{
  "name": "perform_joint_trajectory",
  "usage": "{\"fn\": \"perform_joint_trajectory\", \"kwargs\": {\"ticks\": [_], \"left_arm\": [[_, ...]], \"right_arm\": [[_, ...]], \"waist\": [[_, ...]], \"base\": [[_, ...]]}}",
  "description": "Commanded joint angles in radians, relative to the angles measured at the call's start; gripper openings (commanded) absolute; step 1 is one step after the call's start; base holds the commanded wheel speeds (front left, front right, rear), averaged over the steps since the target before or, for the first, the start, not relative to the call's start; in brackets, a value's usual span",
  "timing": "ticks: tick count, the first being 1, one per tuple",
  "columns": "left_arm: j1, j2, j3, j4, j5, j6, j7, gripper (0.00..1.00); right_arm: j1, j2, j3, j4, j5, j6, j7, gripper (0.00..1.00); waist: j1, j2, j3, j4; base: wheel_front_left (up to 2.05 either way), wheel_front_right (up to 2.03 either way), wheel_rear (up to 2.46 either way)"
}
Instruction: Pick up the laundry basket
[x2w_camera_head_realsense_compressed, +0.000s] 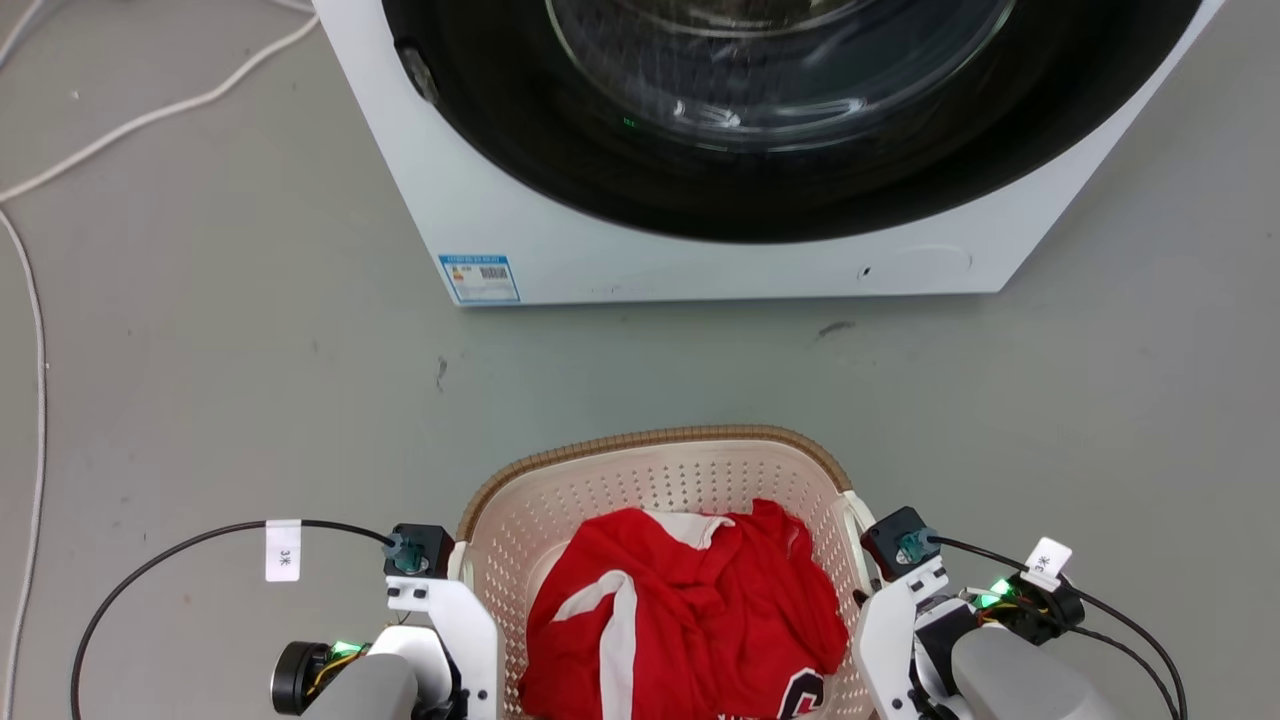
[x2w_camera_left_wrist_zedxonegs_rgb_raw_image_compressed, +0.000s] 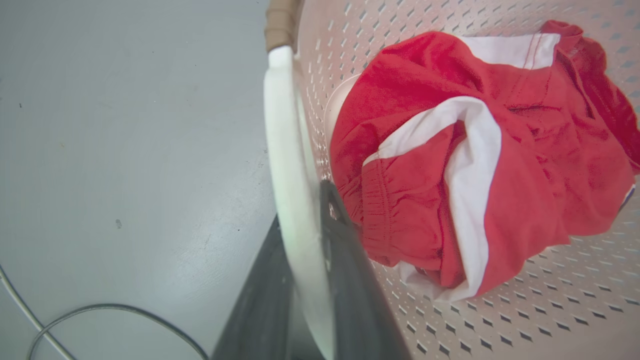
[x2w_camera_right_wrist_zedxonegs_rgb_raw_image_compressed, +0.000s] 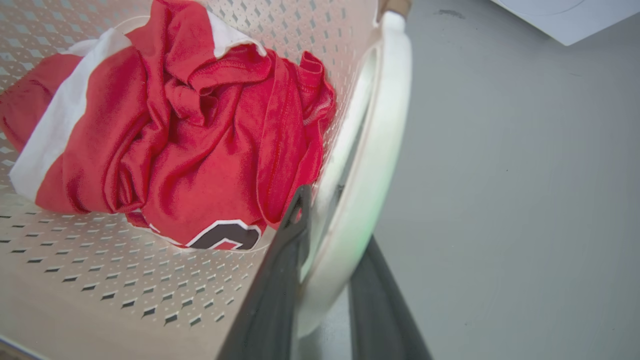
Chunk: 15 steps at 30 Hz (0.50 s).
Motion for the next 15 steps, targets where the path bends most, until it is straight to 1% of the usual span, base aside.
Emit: {"fn": "perform_joint_trajectory", "kwargs": {"ticks": [1, 9, 15], "left_arm": [[0.008, -0.012, -0.017, -0.016, -0.008, -0.010, 0.006, 0.00], [0.060, 0.010, -0.103, -0.039, -0.100, -0.010, 0.069, 0.00], [0.102, 0.026, -0.163, -0.050, -0.162, -0.010, 0.112, 0.00]], "right_arm": [[0.008, 0.016, 0.019, -0.024, 0.009, 0.014, 0.002, 0.00], [0.045, -0.018, 0.101, -0.040, 0.105, 0.014, 0.054, 0.00], [0.078, -0.038, 0.155, -0.045, 0.167, 0.014, 0.069, 0.00]], "waist": [[0.0002, -0.0001, -0.040, -0.013], [0.0002, -0.0001, -0.146, -0.035], [0.0002, -0.0001, -0.224, -0.042]], "base": [[0.00, 0.00, 0.00], [0.00, 0.00, 0.00], [0.00, 0.00, 0.00]]}}
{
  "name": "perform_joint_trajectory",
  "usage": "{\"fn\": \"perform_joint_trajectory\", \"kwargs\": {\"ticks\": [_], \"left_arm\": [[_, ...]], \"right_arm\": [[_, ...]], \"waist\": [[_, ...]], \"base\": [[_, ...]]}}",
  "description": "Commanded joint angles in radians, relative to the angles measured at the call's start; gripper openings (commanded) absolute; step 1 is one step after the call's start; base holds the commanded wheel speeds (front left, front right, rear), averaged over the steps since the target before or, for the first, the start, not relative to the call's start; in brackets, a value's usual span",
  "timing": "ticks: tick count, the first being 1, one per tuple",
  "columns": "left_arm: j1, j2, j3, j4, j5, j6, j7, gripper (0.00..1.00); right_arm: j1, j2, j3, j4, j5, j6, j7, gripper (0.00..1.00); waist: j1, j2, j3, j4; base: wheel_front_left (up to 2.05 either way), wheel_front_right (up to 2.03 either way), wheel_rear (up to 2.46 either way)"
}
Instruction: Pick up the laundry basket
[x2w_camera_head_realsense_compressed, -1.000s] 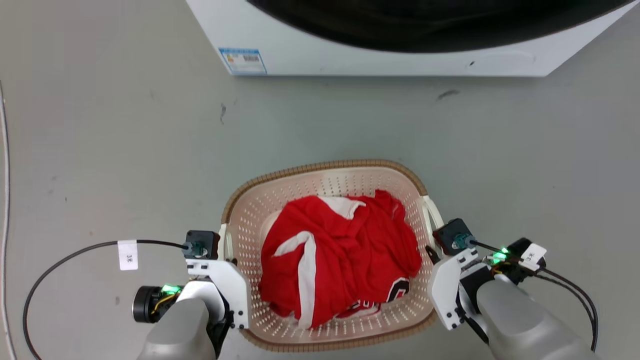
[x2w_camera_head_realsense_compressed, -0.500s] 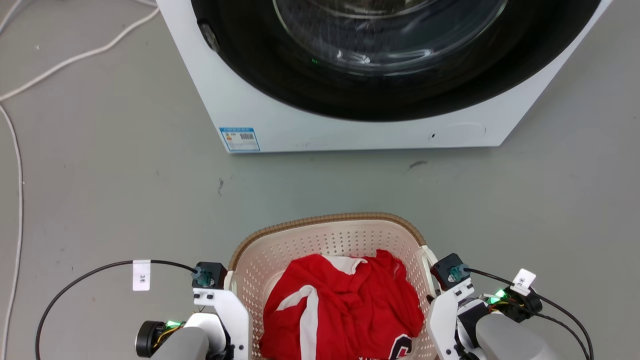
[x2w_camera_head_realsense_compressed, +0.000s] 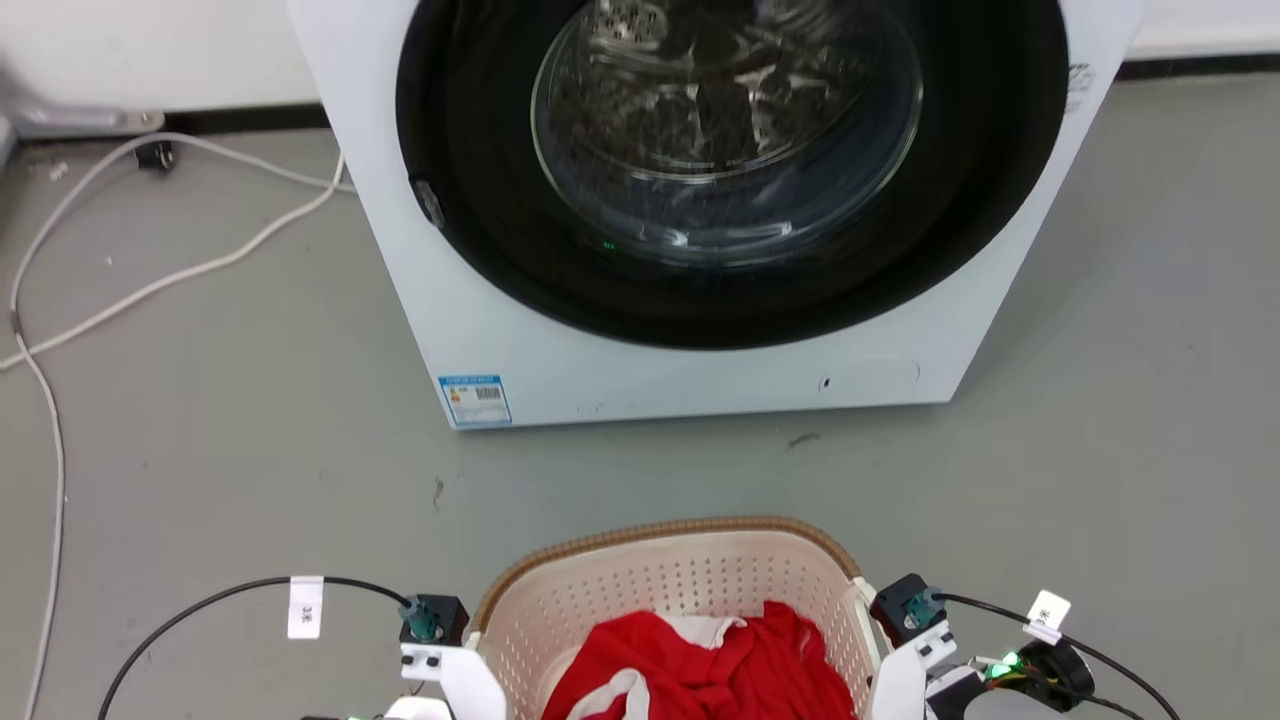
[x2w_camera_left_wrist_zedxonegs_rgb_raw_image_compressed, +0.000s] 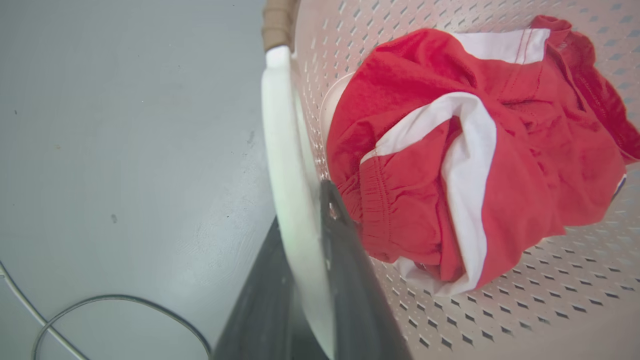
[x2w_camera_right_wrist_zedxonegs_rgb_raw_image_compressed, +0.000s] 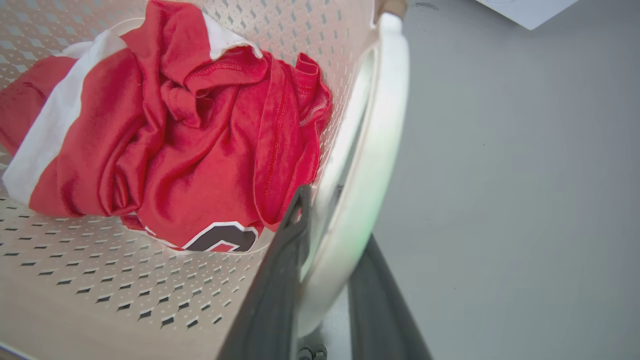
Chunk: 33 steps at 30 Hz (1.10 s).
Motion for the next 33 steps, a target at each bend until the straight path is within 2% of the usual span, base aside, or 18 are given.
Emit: {"fn": "perform_joint_trajectory", "kwargs": {"ticks": [1, 18, 33], "left_arm": [[0.010, 0.003, -0.014, -0.009, -0.008, -0.009, 0.008, 0.00], [0.024, 0.019, -0.136, -0.005, -0.109, -0.009, 0.014, 0.00], [0.003, 0.026, -0.196, 0.010, -0.169, -0.009, -0.008, 0.00]], "right_arm": [[0.003, 0.001, 0.013, -0.014, 0.007, 0.012, -0.005, 0.00], [0.011, -0.012, 0.124, 0.000, 0.117, 0.012, -0.008, 0.00], [0.005, -0.003, 0.175, 0.012, 0.168, 0.012, -0.025, 0.00]], "waist": [[0.0002, -0.0001, -0.031, -0.006], [0.0002, -0.0001, -0.098, -0.003], [0.0002, -0.0001, -0.104, -0.001]], "base": [[0.00, 0.00, 0.00], [0.00, 0.00, 0.00], [0.00, 0.00, 0.00]]}}
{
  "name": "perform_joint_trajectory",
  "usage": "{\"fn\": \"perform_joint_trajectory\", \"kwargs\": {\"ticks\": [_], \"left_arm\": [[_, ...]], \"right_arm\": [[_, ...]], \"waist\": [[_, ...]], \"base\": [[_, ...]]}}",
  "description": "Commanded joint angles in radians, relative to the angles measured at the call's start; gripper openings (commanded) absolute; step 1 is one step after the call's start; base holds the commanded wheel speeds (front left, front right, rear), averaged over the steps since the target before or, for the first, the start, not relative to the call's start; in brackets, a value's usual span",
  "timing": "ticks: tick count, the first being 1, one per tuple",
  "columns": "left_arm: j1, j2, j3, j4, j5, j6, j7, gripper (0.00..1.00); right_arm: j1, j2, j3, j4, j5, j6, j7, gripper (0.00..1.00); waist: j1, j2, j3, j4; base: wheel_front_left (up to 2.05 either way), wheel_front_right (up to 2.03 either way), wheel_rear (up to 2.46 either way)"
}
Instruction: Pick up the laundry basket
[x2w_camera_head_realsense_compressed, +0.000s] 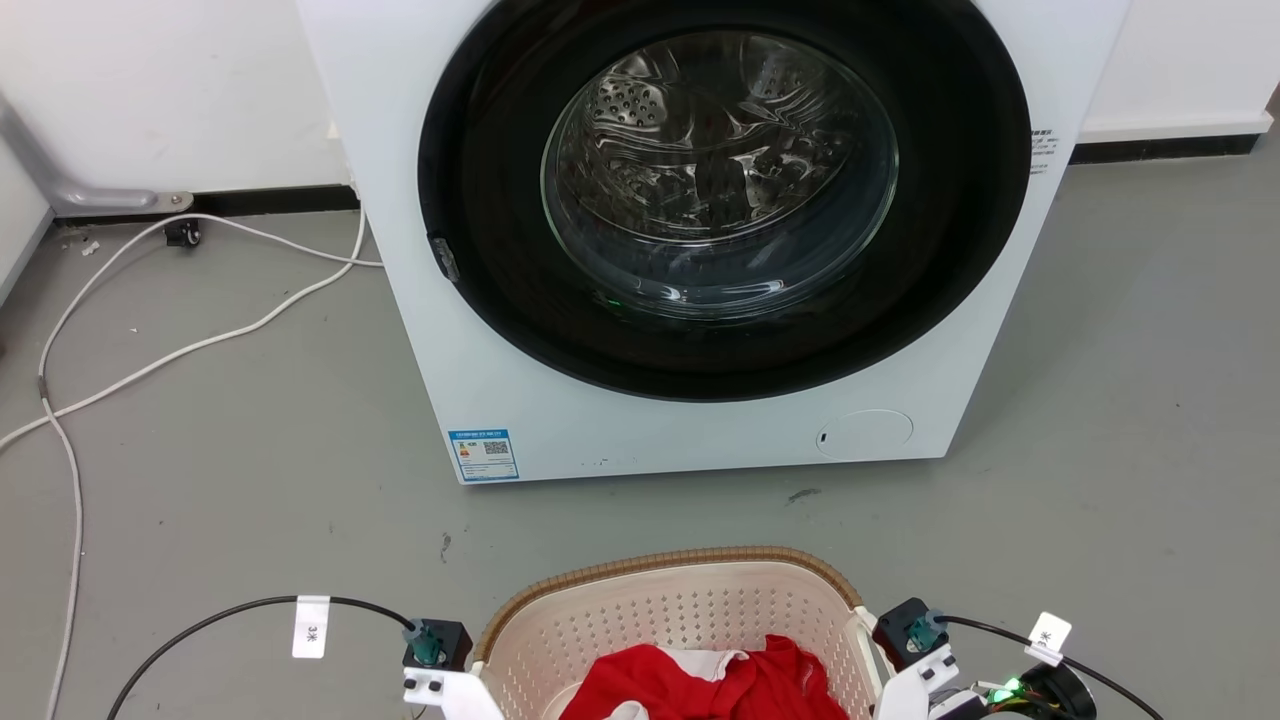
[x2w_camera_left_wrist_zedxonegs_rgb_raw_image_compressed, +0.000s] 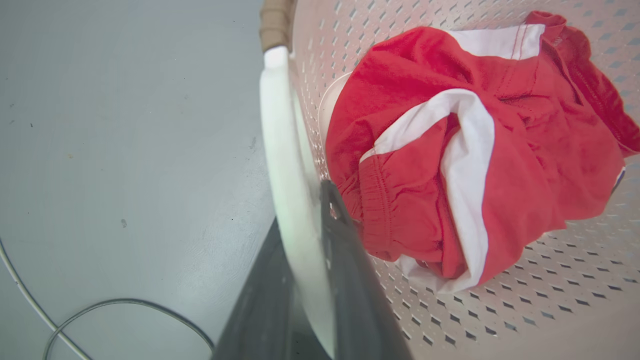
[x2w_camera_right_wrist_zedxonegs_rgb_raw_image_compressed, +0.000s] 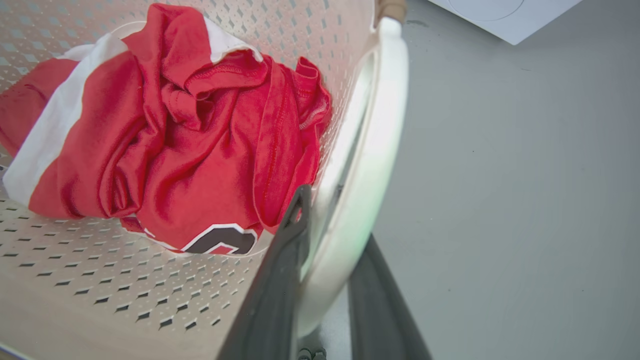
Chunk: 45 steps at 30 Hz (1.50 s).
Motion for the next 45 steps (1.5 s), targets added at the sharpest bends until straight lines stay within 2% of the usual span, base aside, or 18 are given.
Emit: {"fn": "perform_joint_trajectory", "kwargs": {"ticks": [1, 45], "left_arm": [[-0.011, 0.003, -0.006, -0.001, 0.000, -0.007, -0.005, 0.00], [-0.032, 0.016, -0.141, 0.019, -0.140, -0.006, -0.037, 0.00]], "right_arm": [[-0.001, 0.006, 0.005, -0.003, 0.003, 0.011, -0.008, 0.00], [-0.009, 0.017, 0.043, 0.013, 0.049, 0.011, -0.025, 0.00]], "waist": [[0.0001, -0.0001, 0.000, 0.000], [0.0001, -0.0001, -0.002, -0.007]], "base": [[0.00, 0.00, 0.00], [0.00, 0.00, 0.00]]}}
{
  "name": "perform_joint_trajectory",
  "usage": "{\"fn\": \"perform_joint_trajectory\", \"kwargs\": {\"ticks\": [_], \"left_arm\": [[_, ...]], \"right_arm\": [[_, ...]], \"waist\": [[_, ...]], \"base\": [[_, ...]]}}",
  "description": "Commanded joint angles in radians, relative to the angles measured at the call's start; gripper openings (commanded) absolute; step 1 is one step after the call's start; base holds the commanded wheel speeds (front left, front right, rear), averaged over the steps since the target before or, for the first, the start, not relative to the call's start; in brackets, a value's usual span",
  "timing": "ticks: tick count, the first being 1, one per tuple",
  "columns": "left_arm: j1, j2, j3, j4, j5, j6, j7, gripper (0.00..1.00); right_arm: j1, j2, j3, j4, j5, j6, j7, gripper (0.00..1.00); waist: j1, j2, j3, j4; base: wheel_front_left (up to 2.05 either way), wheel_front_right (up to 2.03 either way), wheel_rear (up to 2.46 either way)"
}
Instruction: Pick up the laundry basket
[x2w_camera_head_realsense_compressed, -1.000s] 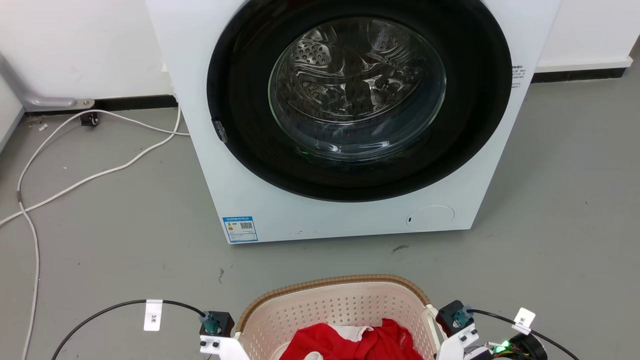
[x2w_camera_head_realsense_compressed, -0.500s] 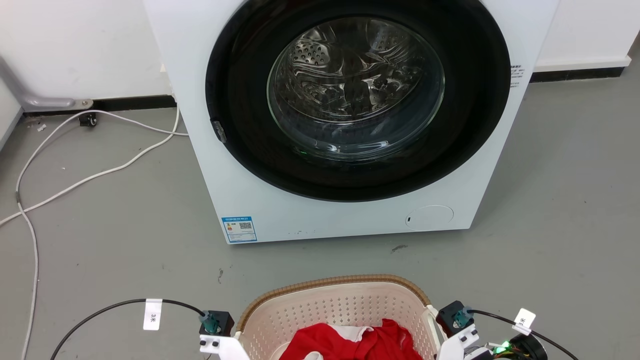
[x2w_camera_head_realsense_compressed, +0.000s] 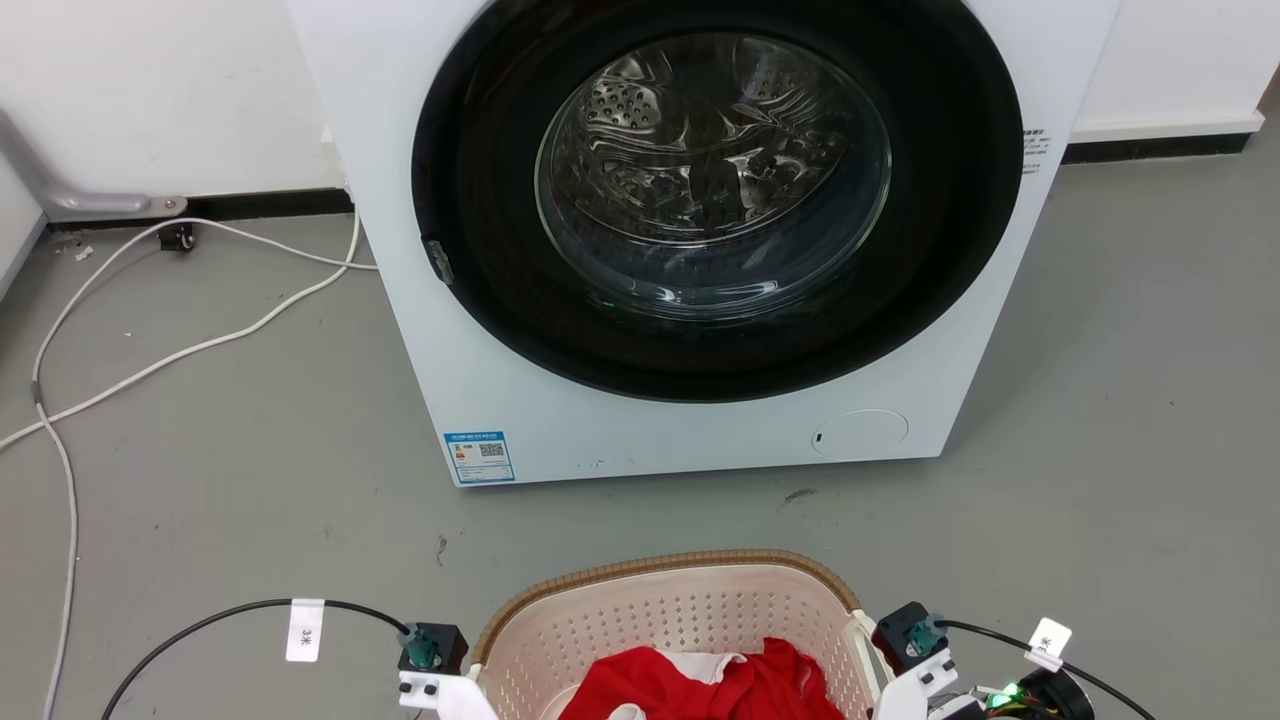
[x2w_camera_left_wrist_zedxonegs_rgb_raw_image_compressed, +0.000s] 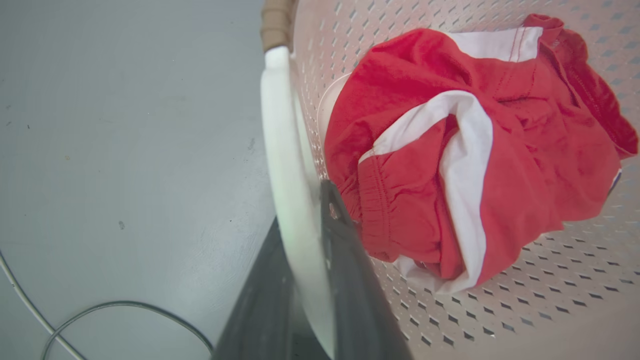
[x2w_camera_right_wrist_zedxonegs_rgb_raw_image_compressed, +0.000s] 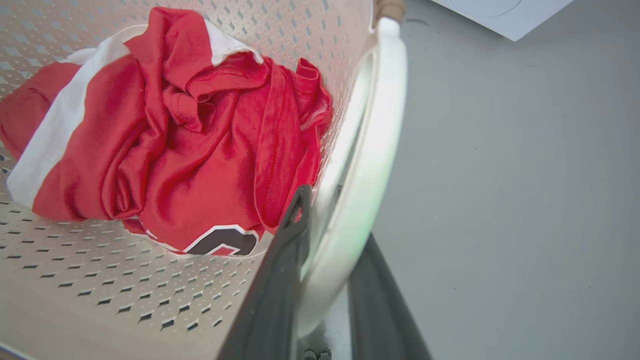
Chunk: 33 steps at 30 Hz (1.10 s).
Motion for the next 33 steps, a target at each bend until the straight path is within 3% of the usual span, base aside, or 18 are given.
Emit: {"fn": "perform_joint_trajectory", "kwargs": {"ticks": [1, 33], "left_arm": [[-0.016, 0.003, -0.006, -0.002, -0.003, -0.005, -0.006, 0.00], [-0.019, 0.007, -0.073, 0.008, -0.067, -0.005, -0.018, 0.00]], "right_arm": [[-0.008, 0.008, 0.004, -0.002, -0.001, 0.011, -0.006, 0.00], [0.004, 0.011, 0.006, 0.000, -0.001, 0.011, -0.005, 0.00]], "waist": [[0.0000, -0.0001, 0.000, 0.000], [0.0000, -0.0001, 0.000, 0.000]], "base": [[0.00, 0.00, 0.00], [0.00, 0.00, 0.00]]}}
